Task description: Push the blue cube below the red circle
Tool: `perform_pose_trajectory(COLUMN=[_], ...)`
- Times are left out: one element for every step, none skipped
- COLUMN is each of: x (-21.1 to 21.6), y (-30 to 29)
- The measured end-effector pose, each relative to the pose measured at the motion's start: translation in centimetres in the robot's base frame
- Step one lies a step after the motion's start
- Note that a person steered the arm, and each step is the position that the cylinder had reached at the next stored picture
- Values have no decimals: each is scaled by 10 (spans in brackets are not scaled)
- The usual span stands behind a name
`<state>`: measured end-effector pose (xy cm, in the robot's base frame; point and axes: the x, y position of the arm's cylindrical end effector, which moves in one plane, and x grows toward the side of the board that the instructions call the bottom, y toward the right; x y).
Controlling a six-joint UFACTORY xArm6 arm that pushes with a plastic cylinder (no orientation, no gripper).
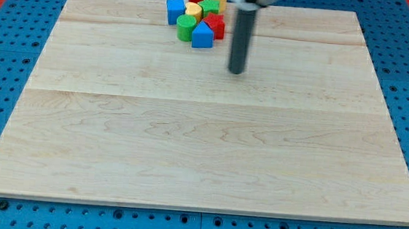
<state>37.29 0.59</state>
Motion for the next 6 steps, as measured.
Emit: perform_pose_trajectory(x=[-20, -66, -111, -142, -170, -180], y=[-99, -182, -179, -153, -116, -72])
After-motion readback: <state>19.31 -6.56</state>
